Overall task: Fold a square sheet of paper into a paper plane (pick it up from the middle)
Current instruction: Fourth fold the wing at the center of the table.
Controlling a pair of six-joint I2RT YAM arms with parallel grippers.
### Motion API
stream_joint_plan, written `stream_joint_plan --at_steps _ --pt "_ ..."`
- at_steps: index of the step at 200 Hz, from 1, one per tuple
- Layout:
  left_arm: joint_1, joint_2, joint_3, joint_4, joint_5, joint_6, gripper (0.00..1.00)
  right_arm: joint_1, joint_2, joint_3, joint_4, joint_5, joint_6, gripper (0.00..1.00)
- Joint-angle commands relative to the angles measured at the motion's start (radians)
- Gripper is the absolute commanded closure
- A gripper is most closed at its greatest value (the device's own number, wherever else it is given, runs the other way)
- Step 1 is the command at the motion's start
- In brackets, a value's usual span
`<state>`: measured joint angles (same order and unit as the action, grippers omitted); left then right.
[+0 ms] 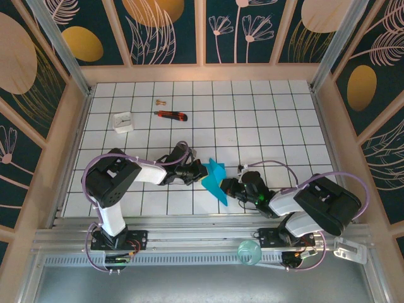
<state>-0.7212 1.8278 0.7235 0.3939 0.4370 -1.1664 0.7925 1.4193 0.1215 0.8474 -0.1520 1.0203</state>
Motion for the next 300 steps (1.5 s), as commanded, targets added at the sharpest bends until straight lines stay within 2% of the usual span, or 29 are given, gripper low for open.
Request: stream_joint_plan --at_steps 1,83,152,211,300 --pt "-0.007 0.006 -0.029 -0.061 -0.030 0.025 0.96 -0.010 0.025 -0.018 0.036 -0.003 0.024 0.98" --pt "-0.007 0.004 -0.022 -0.072 -0.035 0.031 0.95 -0.010 0.042 -0.011 0.037 -0.013 0.020 0.98" --pt "-0.006 -0.001 -0.025 -0.069 -0.043 0.026 0.95 -0.005 -0.051 0.109 -0.189 -0.010 -0.119 0.97" --pt "-0.007 -0.008 -0.030 -0.075 -0.050 0.028 0.95 -0.006 0.022 0.113 -0.125 -0.056 -0.125 0.97" --pt "-0.007 -0.108 0.021 -0.145 -0.116 0.079 0.75 -0.004 0.001 0.173 -0.323 -0.053 -0.304 0.98"
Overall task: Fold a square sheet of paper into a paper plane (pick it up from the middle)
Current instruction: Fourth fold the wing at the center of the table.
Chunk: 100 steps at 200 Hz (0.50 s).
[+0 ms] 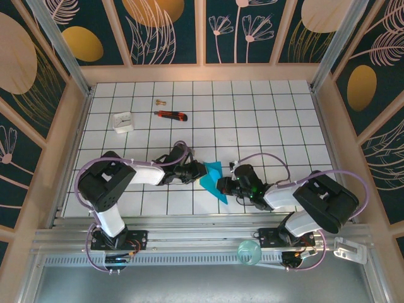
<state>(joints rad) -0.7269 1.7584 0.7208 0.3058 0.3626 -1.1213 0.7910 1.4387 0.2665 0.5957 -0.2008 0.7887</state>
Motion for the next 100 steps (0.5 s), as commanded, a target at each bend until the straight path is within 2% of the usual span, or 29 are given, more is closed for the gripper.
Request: stream_joint_plan --at_steps 1,61,100 --pt "-0.001 -0.039 0.022 -0.058 -0.043 0.035 0.75 -0.003 -0.019 0.029 -0.072 -0.004 -0.072 0.98" --pt "-0.002 -0.140 -0.025 -0.034 -0.070 0.037 0.66 -0.003 -0.020 0.083 -0.146 -0.002 -0.140 0.98" --pt "0.000 -0.184 -0.060 -0.033 -0.088 0.033 0.67 -0.007 -0.005 0.087 -0.115 -0.048 -0.133 0.98"
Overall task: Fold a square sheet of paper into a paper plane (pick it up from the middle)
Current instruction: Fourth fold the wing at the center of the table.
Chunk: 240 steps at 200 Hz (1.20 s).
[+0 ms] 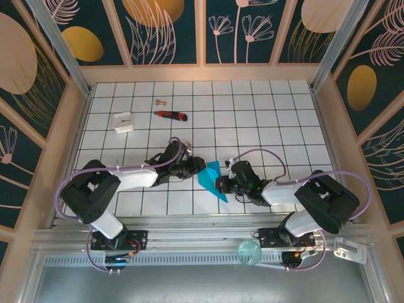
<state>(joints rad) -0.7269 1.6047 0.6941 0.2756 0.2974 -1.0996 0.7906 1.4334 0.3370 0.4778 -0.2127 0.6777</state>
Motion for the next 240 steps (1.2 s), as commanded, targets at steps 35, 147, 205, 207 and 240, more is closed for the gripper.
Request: stream_joint_plan --at_steps 35,147,205,207,240 --pt "-0.001 -0.042 -0.075 0.021 0.007 -0.010 0.81 -0.009 0.033 0.008 0.053 -0.052 -0.006 0.98" --pt "-0.003 0.083 -0.063 0.057 0.086 0.023 0.98 -0.010 0.079 -0.011 0.162 -0.102 0.065 0.98" --pt "-0.002 0.103 -0.100 0.083 0.085 0.014 1.00 -0.009 0.114 -0.014 0.225 -0.142 0.082 0.98" --pt "-0.003 0.103 -0.100 0.082 0.084 0.015 1.00 -0.009 0.117 -0.015 0.226 -0.143 0.083 0.98" --pt "-0.003 0.103 -0.109 0.077 0.079 0.017 1.00 -0.005 0.148 -0.019 0.270 -0.164 0.099 0.98"
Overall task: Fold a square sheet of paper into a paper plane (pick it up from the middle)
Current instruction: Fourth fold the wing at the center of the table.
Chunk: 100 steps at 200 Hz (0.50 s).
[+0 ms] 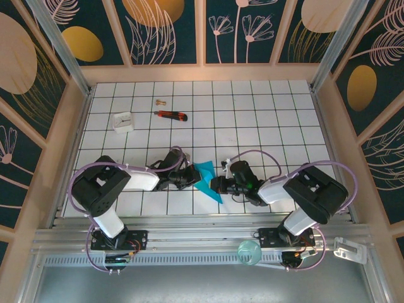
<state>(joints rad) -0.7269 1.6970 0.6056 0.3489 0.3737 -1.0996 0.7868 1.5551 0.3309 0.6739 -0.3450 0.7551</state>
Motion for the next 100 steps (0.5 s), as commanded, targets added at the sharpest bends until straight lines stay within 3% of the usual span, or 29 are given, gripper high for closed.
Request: stream_joint_plan --at_steps 1,100 --pt "-0.004 0.010 -0.021 0.003 0.002 0.017 1.00 -0.002 0.028 -0.013 0.075 -0.033 0.022 0.98" --pt "-0.002 -0.005 -0.003 -0.057 -0.031 0.045 0.97 0.003 0.061 -0.054 0.137 -0.020 0.076 0.99"
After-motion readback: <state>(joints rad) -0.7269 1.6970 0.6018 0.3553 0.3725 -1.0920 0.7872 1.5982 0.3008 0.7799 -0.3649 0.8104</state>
